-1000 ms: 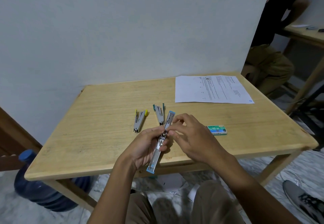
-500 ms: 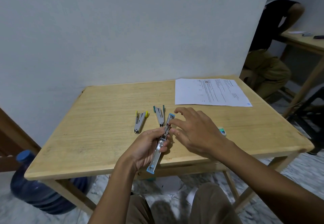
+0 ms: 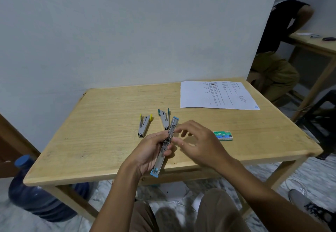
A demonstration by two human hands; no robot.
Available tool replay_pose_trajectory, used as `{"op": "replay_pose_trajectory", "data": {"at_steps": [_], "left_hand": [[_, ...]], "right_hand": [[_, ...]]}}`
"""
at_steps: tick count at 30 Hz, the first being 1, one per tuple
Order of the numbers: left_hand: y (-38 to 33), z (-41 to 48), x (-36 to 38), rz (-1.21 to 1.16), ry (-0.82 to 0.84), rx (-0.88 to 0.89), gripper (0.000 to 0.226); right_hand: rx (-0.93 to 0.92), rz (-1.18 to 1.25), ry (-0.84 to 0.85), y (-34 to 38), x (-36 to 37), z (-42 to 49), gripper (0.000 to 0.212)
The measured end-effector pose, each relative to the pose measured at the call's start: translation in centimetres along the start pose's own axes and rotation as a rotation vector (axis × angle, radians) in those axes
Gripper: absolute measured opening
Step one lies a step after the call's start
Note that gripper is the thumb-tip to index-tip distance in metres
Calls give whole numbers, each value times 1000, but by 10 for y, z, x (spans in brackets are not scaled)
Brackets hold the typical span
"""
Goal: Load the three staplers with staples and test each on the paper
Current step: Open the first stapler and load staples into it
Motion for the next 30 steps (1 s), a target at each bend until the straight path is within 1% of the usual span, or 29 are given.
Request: {"op": "replay_pose_trajectory", "data": {"at_steps": [2, 4, 8, 12, 15, 19, 23, 25, 30], "left_hand": [[1, 1, -1, 5, 9, 0, 33], [0, 0, -1, 19, 11, 7, 30], [-1, -2, 2, 35, -2, 25, 25], [-1, -3, 3, 6, -2, 12, 22], [-2, -4, 4, 26, 8, 23, 22], [-2, -7, 5, 86, 20, 43, 23], [-2, -6, 4, 93, 17, 59, 18], [-2, -6, 3, 100, 17, 62, 17], [-2, -5, 2, 89, 5, 62, 23]], "right_hand": [[-37, 44, -50, 1, 7, -6, 14], [-58, 43, -91, 0, 12, -8, 9], [-48, 12, -158, -2, 17, -7, 12], [7, -174, -229, -2, 22, -4, 15], [92, -235, -213, -4, 25, -1, 17], [110, -275, -184, -5, 27, 3, 16], [88, -322, -160, -2, 29, 5, 15], [46, -371, -167, 0, 28, 4, 13], [-47, -466, -139, 3, 30, 2, 15]]}}
Point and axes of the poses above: each hand's wrist, its own z-axis towards the middle knuckle, its own x-axis out of the palm, y = z × x, the point moved 2 cm from there along z, towards the middle knuckle, and after that the axes turned 14 degrees about -y, right-handed, at the moved point
